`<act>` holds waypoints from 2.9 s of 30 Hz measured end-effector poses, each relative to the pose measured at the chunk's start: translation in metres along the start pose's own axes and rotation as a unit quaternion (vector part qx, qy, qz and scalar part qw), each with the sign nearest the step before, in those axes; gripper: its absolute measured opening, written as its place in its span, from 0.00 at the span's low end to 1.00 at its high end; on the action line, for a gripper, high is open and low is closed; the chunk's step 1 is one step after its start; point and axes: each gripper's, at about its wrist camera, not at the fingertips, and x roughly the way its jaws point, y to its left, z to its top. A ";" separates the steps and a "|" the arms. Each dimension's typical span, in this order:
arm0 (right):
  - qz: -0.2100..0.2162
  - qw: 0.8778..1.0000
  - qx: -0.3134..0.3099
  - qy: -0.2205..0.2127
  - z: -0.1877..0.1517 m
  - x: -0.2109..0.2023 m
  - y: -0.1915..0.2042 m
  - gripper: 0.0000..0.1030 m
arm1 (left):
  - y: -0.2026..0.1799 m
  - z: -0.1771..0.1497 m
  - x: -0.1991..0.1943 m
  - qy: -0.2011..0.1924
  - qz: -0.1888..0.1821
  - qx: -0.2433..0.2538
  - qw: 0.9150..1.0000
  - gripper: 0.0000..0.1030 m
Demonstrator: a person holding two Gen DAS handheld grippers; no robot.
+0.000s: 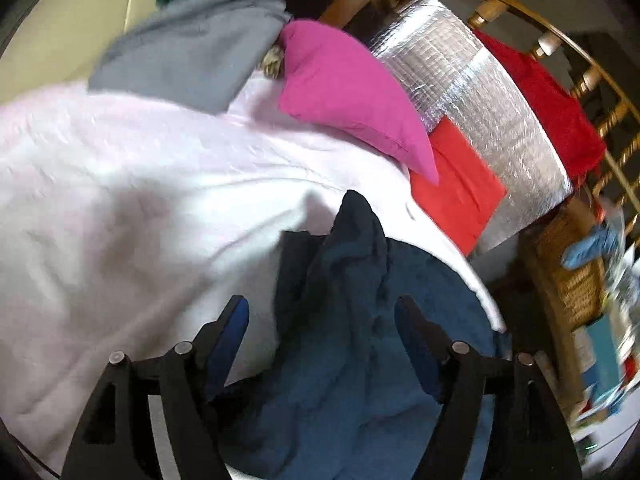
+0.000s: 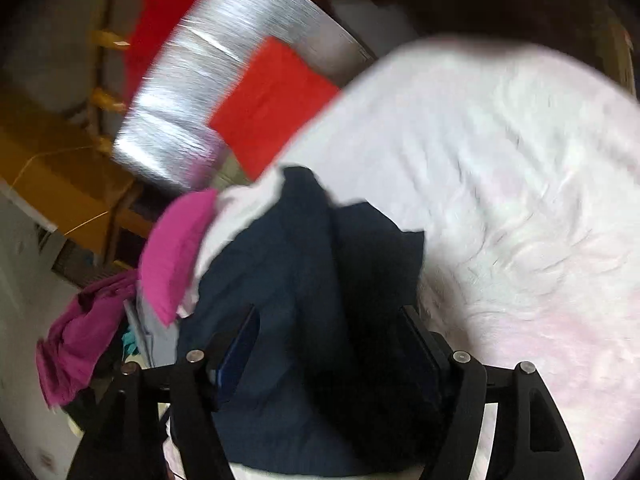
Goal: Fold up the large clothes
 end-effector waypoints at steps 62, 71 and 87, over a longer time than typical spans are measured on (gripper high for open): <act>-0.119 0.967 -0.171 0.147 -0.008 0.239 0.197 0.45 | -0.015 0.008 0.059 0.060 0.206 0.145 0.966 0.84; -0.088 0.945 -0.249 0.194 -0.055 0.287 0.273 0.45 | -0.018 0.008 0.057 0.056 0.196 0.174 0.963 0.84; -0.107 0.975 -0.167 0.097 0.003 0.117 0.156 0.68 | -0.043 -0.004 0.025 0.011 0.145 0.202 0.969 0.84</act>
